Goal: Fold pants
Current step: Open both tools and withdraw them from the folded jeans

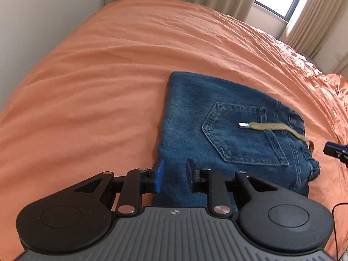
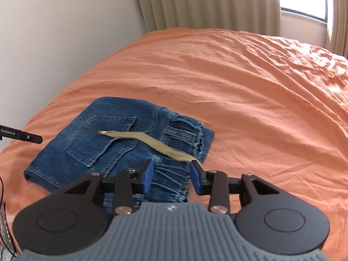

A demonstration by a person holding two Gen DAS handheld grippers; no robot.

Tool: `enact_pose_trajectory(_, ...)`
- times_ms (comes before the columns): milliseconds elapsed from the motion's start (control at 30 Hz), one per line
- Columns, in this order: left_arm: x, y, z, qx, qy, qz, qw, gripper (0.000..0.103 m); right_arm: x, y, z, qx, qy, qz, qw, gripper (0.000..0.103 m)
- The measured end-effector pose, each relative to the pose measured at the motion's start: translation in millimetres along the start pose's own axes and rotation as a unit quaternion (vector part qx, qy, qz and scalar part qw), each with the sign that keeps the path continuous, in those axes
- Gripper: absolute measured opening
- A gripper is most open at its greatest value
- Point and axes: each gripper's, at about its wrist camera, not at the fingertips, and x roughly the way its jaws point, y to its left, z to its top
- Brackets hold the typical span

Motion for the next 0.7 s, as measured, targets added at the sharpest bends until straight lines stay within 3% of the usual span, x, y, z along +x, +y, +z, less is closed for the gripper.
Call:
enact_pose_trajectory(100, 9, -3, -20, 0.008, 0.02, 0.012, 0.9997, 0.028, 22, 17, -12, -0.027, 0.026, -0.021, 0.999, 0.033)
enact_pose_trajectory(233, 20, 10, -41, -0.021, 0.035, 0.016, 0.999, 0.033, 53, 8, -31, 0.013, 0.067, -0.026, 0.997, 0.034)
enact_pose_trajectory(400, 15, 9, -37, -0.018, 0.054, 0.03, 0.9979, 0.035, 56, 7, -21, 0.019, 0.086, -0.032, 0.996, 0.034)
enact_pose_trajectory(567, -24, -6, -23, -0.009, 0.019, 0.045, 0.9988, 0.032, 31, 10, 0, 0.024, 0.071, -0.022, 0.997, 0.037)
enact_pose_trajectory(633, -49, -19, -15, 0.01, -0.007, 0.058, 0.9982, 0.032, 9, 13, 9, 0.024, 0.05, -0.019, 0.998, 0.054)
enact_pose_trajectory(700, -76, -35, -6, 0.034, -0.031, 0.072, 0.9963, 0.032, -15, 20, 18, 0.013, 0.026, -0.017, 0.999, 0.06)
